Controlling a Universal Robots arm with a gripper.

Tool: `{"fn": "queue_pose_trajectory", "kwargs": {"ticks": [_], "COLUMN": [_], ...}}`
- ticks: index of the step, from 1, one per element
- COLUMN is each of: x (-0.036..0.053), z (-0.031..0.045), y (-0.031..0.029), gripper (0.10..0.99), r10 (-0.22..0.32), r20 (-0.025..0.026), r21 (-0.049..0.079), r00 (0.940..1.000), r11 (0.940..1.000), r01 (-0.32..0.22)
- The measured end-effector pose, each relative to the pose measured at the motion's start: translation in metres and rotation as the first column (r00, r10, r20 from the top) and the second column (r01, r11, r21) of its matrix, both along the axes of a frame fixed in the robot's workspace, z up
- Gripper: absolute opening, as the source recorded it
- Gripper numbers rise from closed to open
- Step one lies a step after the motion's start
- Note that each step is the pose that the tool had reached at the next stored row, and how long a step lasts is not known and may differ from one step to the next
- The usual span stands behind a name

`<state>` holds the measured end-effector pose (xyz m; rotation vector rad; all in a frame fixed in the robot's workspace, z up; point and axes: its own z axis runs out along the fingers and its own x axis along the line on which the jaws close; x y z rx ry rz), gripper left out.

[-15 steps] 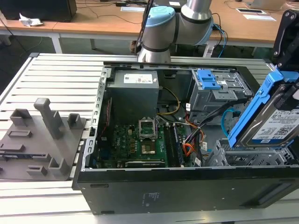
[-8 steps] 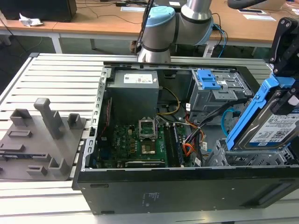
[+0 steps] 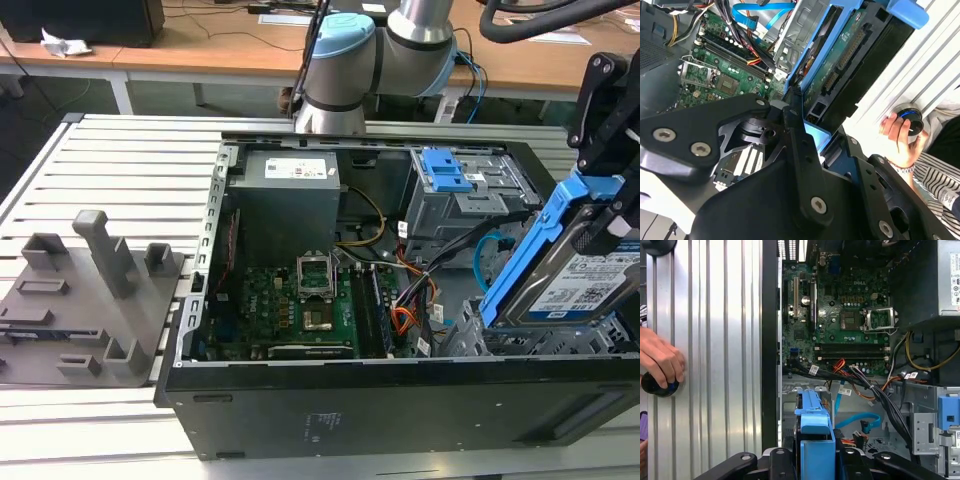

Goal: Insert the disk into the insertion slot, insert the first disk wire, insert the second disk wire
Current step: 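Insert the disk into the insertion slot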

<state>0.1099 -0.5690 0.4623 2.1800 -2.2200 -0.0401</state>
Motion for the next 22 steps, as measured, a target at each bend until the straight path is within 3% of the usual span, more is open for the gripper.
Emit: {"fn": "queue_pose_trajectory", "kwargs": {"ticks": [11, 12, 13, 16, 22], "x": [0.0018, 0.0026, 0.0033, 0.0043, 0.007], "z": [-0.0102, -0.0102, -0.0103, -0.0104, -0.0145], "y": [0.0009, 0.004, 0.0109, 0.021, 0.0217], "gripper": [0.365, 0.365, 0.365, 0.365, 0.365], "r10": [0.0, 0.0, 0.001, 0.001, 0.002], "r20": [0.0, 0.0, 0.0, 0.0, 0.0], "r21": [0.0, 0.0, 0.0, 0.0, 0.0], "r00": [1.0, 1.0, 1.0, 1.0, 1.0], "r11": [1.0, 1.0, 1.0, 1.0, 1.0], "r01": [0.0, 0.0, -0.001, -0.001, -0.002]}}
